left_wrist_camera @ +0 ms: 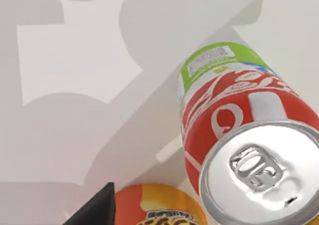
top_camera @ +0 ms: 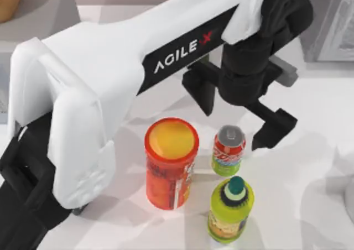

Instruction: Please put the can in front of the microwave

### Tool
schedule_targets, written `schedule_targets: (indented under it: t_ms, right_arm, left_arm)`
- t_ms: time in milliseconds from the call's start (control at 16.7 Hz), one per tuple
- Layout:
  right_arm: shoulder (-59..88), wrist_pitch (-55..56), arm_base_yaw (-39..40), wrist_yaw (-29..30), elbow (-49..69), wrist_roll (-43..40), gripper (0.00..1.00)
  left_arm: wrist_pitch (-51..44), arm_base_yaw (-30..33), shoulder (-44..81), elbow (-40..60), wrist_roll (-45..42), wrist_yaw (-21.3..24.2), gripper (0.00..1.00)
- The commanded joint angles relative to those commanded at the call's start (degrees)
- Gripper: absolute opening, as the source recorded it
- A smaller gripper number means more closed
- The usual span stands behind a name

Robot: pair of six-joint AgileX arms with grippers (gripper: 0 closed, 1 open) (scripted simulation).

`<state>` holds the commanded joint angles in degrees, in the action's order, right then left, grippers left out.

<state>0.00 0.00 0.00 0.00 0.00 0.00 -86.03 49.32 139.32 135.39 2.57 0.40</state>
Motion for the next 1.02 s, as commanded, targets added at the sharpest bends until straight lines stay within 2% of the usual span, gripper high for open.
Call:
schedule_targets:
  t_ms: [420,720,1020]
  right_arm:
    - [0.0,0.0,0.0,0.0,0.0,0.0,1.00]
    - [0.0,0.0,0.0,0.0,0.0,0.0,1.00]
    - [0.0,0.0,0.0,0.0,0.0,0.0,1.00]
  left_arm:
    - [12.4,0.1,-1.1,-13.6,0.0,0.0,1.00]
    - [13.6,0.1,-1.2,-14.8,0.0,0.0,1.00]
    - [13.6,0.1,-1.2,-14.8,0.0,0.0,0.62]
